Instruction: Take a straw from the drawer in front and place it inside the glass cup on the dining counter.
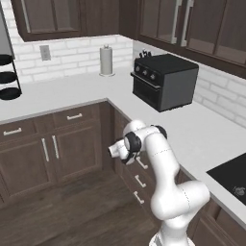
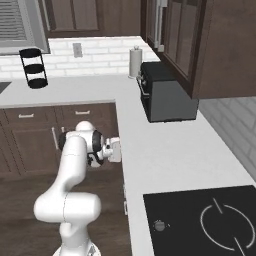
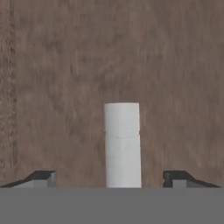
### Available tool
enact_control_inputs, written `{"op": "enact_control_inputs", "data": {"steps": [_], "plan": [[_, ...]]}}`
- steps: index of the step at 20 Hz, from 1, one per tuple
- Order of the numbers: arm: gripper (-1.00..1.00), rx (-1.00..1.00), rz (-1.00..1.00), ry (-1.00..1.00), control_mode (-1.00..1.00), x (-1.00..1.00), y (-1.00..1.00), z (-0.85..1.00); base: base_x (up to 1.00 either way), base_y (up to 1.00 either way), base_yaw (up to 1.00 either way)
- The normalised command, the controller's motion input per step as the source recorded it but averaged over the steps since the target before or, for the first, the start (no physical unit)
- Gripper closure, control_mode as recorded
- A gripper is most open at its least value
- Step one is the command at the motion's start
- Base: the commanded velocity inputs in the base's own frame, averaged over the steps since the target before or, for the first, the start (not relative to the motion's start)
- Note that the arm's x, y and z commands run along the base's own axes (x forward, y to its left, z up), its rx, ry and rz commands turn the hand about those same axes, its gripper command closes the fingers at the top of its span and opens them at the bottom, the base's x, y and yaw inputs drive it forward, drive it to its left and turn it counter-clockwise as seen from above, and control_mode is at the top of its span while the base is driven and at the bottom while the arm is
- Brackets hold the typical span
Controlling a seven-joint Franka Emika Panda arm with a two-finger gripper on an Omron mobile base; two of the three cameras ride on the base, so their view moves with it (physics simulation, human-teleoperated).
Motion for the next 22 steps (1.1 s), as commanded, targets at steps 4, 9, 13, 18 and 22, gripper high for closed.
{"op": "enact_control_inputs", "data": {"steps": [4,9,13,18,22], "plan": [[1.00,0.02,0.00,0.00,-1.00,0.00,-0.22,0.01,0.00,0.00,0.00],[1.00,0.00,0.00,-0.03,-1.00,-0.17,0.10,0.00,0.00,0.00,0.00],[1.00,0.00,0.00,-0.05,-1.00,-0.41,0.70,0.00,0.00,0.00,0.00],[1.00,0.00,0.03,0.00,-1.00,-0.50,1.00,0.05,0.00,0.00,0.00],[1.00,0.00,0.05,0.00,-1.00,-0.53,1.00,0.08,0.00,0.00,0.00]]}}
